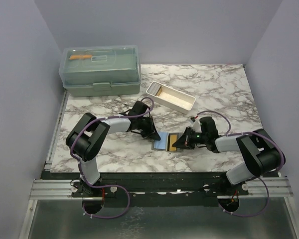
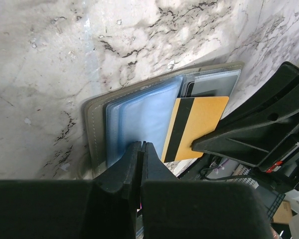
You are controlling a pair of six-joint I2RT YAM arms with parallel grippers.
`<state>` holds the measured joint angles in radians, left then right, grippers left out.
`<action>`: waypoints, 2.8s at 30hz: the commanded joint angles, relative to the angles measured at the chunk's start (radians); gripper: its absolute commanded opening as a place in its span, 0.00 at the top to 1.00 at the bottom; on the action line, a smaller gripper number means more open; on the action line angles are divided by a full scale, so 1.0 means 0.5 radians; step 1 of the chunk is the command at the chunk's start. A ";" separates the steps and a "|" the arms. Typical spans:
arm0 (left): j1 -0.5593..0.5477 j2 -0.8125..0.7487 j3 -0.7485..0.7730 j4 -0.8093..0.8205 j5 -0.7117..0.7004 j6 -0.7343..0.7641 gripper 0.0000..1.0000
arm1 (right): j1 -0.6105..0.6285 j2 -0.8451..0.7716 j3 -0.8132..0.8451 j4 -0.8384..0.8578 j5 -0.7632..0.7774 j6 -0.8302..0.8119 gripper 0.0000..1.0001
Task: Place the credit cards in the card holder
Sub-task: Insert the credit card into the card holder.
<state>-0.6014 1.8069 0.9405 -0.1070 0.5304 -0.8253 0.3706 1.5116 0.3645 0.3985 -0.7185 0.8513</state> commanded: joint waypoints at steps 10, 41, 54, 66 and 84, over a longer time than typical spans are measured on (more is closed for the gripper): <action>0.000 0.115 0.069 -0.206 -0.254 0.143 1.00 | 0.001 0.082 0.069 0.067 -0.160 -0.310 1.00; 0.000 0.123 0.098 -0.288 -0.318 0.197 1.00 | -0.161 0.342 -0.051 0.553 -0.528 -0.078 1.00; -0.001 0.134 0.098 -0.288 -0.324 0.208 1.00 | -0.195 0.658 0.005 0.832 -0.632 0.038 1.00; -0.001 0.138 0.101 -0.288 -0.320 0.214 1.00 | -0.217 0.700 0.191 0.544 -0.586 -0.024 1.00; -0.008 0.076 0.110 -0.288 -0.276 0.197 1.00 | -0.139 0.621 0.413 -0.018 -0.342 -0.445 1.00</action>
<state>-0.6044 1.8271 1.0061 -0.1898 0.4965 -0.7715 0.2783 1.8290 0.5201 0.5159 -0.9916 0.7242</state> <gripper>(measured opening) 0.019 0.005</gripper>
